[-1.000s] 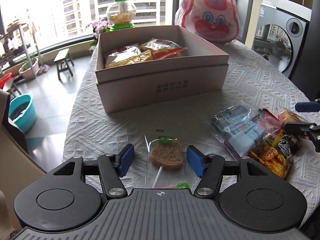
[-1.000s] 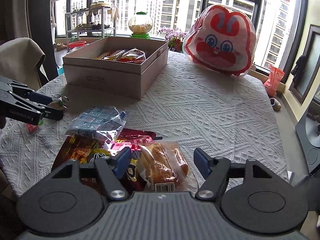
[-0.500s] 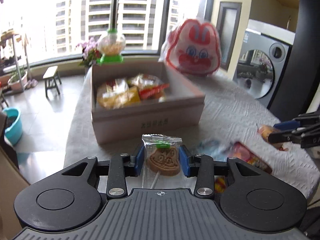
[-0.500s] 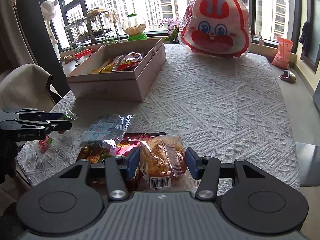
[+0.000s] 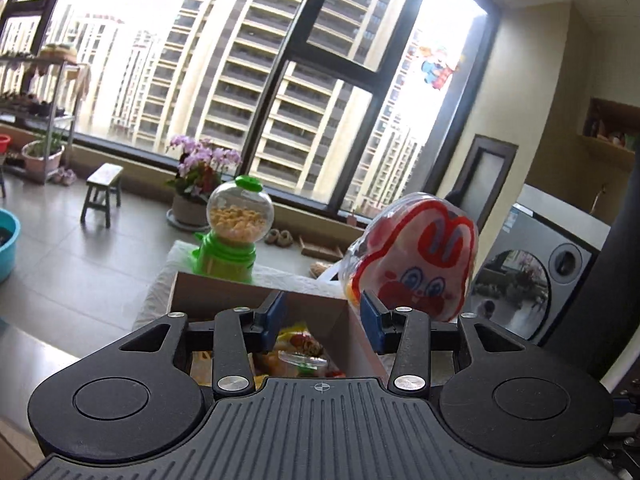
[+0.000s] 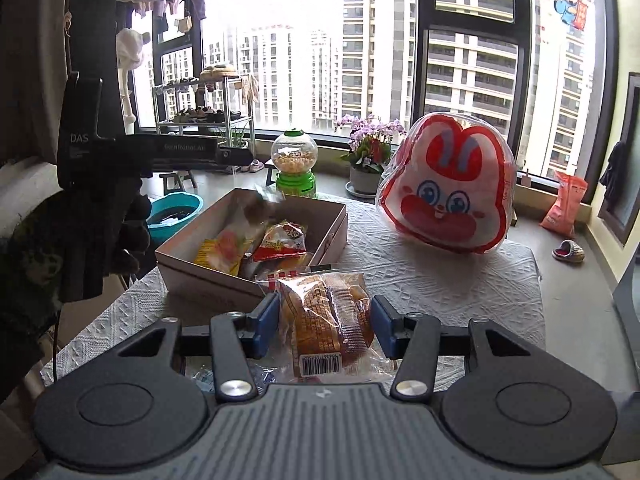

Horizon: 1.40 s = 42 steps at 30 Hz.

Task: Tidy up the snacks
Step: 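Carry the lollipop and bread packet over the pink box and release both, then move the right tool to the blue candy bag and close on it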

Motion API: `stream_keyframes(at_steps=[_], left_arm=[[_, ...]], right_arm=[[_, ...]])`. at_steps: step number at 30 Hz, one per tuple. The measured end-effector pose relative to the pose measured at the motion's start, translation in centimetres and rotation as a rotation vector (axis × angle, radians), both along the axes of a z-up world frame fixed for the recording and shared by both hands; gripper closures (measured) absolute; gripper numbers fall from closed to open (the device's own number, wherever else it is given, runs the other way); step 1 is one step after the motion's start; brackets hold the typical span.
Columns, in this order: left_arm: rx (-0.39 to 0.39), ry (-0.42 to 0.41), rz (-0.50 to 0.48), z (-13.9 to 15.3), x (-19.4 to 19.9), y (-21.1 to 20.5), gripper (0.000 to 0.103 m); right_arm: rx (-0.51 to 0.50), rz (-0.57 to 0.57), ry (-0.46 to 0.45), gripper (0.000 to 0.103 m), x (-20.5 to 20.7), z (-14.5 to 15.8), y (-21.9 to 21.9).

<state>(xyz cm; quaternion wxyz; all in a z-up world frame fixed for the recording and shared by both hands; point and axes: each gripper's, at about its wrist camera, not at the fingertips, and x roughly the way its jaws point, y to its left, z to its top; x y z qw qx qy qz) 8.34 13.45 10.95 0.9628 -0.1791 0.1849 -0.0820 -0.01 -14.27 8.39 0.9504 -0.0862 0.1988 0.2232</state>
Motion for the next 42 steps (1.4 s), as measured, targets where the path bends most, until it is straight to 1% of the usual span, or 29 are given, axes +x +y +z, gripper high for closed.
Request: stream_keyframes(at_steps=[2,3,5,7,8,10,11,13,15,17,19,22,24,26,30,32,34,36,38,42], left_arm=[[-0.047,0.023,0.006,-0.5,-1.4,1.6,0.057],[-0.058,0.038,0.020,-0.6,-1.9,2.3,0.057],[-0.072,0.078,0.041,-0.9,-2.7,3.2,0.057],[-0.082,0.133,0.022,-1.4,-3.3,3.2,0.057],[-0.086,0.148,0.007,-1.7,-3.7,3.1,0.057],[-0.086,0.179,-0.035,-2.7,-5.5,2.7,0.057],[-0.082,0.196,-0.052,-3.2,-6.3,2.4,0.057],[-0.076,0.239,-0.086,-4.6,-7.4,2.1,0.057],[-0.074,0.288,-0.108,-6.0,-7.8,1.7,0.057],[-0.061,0.341,-0.112,-7.6,-7.5,1.2,0.057],[-0.061,0.372,-0.121,-8.6,-7.4,0.5,0.057],[-0.083,0.383,-0.168,-9.3,-7.3,-0.7,0.057],[-0.071,0.385,-0.188,-9.2,-7.2,-1.4,0.057],[-0.054,0.384,-0.195,-8.9,-7.7,-2.1,0.057],[-0.023,0.388,-0.177,-8.5,-8.3,-2.5,0.057],[-0.023,0.399,-0.165,-8.7,-8.4,-2.4,0.057],[-0.025,0.405,-0.158,-8.8,-8.6,-2.4,0.057],[-0.025,0.405,-0.167,-8.8,-8.8,-2.5,0.057],[-0.020,0.402,-0.193,-8.6,-8.8,-3.0,0.057],[-0.009,0.387,-0.230,-8.2,-9.0,-3.9,0.057]], right_arm=[[-0.009,0.008,-0.008,0.053,0.8,0.5,0.6],[-0.020,0.014,-0.015,0.053,1.4,1.0,1.2],[-0.035,0.036,-0.049,0.053,3.2,2.6,3.3],[-0.014,0.080,-0.073,0.052,5.7,4.6,5.5],[-0.009,0.105,-0.075,0.046,7.3,5.4,6.9],[0.013,0.086,-0.017,0.039,10.3,6.2,8.6],[0.032,0.078,0.020,0.039,11.3,6.1,8.9],[0.064,0.088,0.077,0.039,11.6,5.0,8.3],[0.053,0.089,0.099,0.039,10.4,2.9,7.2],[-0.009,0.080,0.092,0.038,8.3,0.3,6.1],[-0.073,0.083,0.114,0.037,5.9,-2.4,5.2],[-0.113,0.112,0.189,0.036,3.2,-5.9,4.4],[-0.122,0.131,0.221,0.036,1.6,-7.9,4.2],[-0.129,0.138,0.232,0.036,0.5,-9.4,4.5],[-0.123,0.161,0.242,0.036,-1.1,-10.8,5.1],[-0.152,0.170,0.209,0.032,-2.1,-11.1,5.5],[-0.214,0.166,0.162,0.031,-3.1,-11.7,5.9],[-0.261,0.160,0.122,0.029,-3.8,-12.1,5.9],[-0.286,0.146,0.095,0.028,-4.1,-12.2,5.3],[-0.288,0.082,0.085,0.026,-3.6,-12.2,3.4]])
